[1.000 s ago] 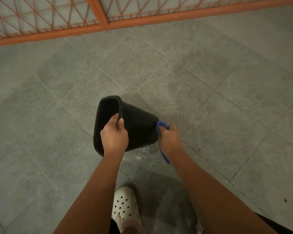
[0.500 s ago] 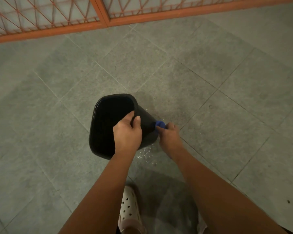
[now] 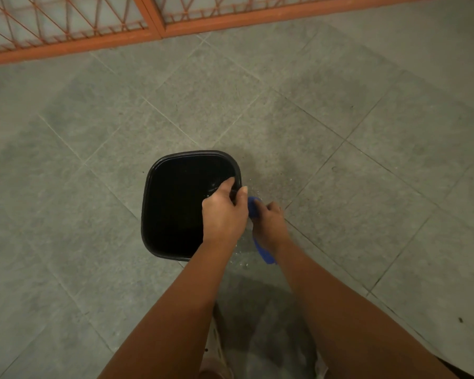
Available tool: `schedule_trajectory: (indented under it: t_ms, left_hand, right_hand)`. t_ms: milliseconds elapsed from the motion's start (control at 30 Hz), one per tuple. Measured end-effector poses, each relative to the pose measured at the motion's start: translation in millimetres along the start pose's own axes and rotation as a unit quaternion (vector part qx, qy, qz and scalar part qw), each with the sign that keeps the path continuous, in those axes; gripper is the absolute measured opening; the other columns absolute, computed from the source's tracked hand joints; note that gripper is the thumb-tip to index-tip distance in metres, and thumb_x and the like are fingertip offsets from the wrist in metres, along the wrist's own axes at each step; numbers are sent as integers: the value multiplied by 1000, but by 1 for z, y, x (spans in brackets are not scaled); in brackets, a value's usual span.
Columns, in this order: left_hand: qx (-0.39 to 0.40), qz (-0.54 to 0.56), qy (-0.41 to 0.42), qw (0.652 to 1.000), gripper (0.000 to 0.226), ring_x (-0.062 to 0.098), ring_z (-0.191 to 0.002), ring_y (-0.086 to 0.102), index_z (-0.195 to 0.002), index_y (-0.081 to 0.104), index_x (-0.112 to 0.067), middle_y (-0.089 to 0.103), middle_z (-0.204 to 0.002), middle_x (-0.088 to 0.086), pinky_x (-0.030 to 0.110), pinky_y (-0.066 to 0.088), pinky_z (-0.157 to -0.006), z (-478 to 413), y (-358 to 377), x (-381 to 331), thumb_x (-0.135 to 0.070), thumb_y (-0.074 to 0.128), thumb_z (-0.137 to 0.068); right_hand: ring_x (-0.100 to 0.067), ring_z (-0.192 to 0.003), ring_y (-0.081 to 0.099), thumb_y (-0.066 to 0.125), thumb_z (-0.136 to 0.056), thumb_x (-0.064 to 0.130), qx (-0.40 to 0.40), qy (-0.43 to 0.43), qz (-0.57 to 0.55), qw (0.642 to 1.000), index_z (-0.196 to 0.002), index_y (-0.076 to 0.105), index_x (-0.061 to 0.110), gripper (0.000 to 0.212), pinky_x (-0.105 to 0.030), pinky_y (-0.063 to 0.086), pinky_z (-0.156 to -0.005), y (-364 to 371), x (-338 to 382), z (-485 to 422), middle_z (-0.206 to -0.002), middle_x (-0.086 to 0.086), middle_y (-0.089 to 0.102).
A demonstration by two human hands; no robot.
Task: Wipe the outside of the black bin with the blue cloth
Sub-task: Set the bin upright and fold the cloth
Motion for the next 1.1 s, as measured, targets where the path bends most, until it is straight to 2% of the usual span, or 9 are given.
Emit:
schedule_trajectory:
  t_ms: [100, 200, 500, 600, 733, 800, 933, 1033, 1100]
  left_hand:
    - [-2, -12, 10, 1000, 46, 3, -83, 62, -135, 52, -15, 71, -104, 3, -4, 35, -64, -5, 10, -6, -35, 56, -93]
    - [-3, -16, 12, 1000, 48, 14, -94, 67, -134, 51, -14, 71, -106, 6, 10, 40, -76, -11, 18, -9, -36, 56, -92]
    - [11, -47, 37, 998, 51, 17, -101, 66, -134, 52, -15, 69, -112, 8, 15, 41, -78, -6, 33, 0, -42, 57, -91]
    - [7, -65, 46, 997, 47, 20, -108, 62, -133, 53, -12, 65, -117, 9, 20, 42, -87, 0, 30, -2, -39, 52, -95]
    - [-70, -96, 202, 972, 30, 26, -97, 52, -116, 62, -6, 54, -106, 14, 29, 45, -82, 35, 28, -22, -20, 60, -90]
    - [-5, -78, 252, 964, 26, 24, -93, 54, -112, 59, -8, 53, -106, 12, 31, 48, -76, 57, 43, -34, -16, 59, -88]
    - [194, -50, 51, 978, 35, 24, -104, 57, -119, 50, -8, 55, -116, 10, 24, 39, -77, 64, 87, -36, -27, 57, -91]
    - [262, 71, -101, 957, 39, 22, -98, 61, -115, 52, -8, 62, -109, 7, 26, 44, -73, 55, 106, -24, -36, 60, -89]
    - [263, 167, -168, 935, 47, 16, -89, 62, -119, 50, -8, 62, -110, 6, 23, 47, -66, 52, 113, -16, -39, 65, -86]
  right_hand:
    - [-34, -107, 46, 48, -91, 12, 0, 35, -26, 999, -132, 43, 15, 41, -35, 40, -90, -7, -12, -3, -116, -17, 46]
    - [-33, -108, 48, 47, -92, 15, -9, 61, -56, 996, -130, 44, 17, 39, -38, 41, -92, -14, -18, -5, -119, -17, 47]
    - [-32, -107, 51, 50, -92, 19, -34, 65, -66, 995, -127, 50, 15, 35, -32, 39, -91, -33, -30, -2, -118, -16, 50]
    - [-30, -105, 54, 54, -91, 22, -44, 76, -86, 992, -126, 52, 16, 36, -26, 37, -89, -47, -40, -2, -118, -15, 52]
    - [-29, -106, 58, 61, -87, 21, -57, 97, -126, 986, -119, 60, 16, 33, -25, 40, -89, -68, -54, -7, -118, -15, 60]
    - [-25, -107, 60, 66, -83, 20, -60, 118, -178, 975, -114, 64, 14, 31, -24, 41, -92, -79, -60, -9, -117, -11, 64]
    - [-23, -105, 61, 70, -80, 21, -57, 121, -236, 962, -109, 67, 11, 31, -39, 46, -97, -92, -62, -14, -112, -10, 67]
    - [-24, -89, 63, 63, -86, 22, -35, 120, -293, 948, -98, 69, 5, 22, -45, 50, -87, -91, -60, -15, -96, -16, 69]
    - [-24, -81, 62, 55, -91, 24, -19, 153, -369, 917, -89, 69, 7, 22, -46, 51, -81, -92, -61, -13, -90, -19, 68]
Point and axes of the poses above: each hand's wrist, its own z-axis away from the middle knuckle, its own y-axis out of the palm, x = y × z, the point moved 3 cm from there along -z, towards the middle knuckle
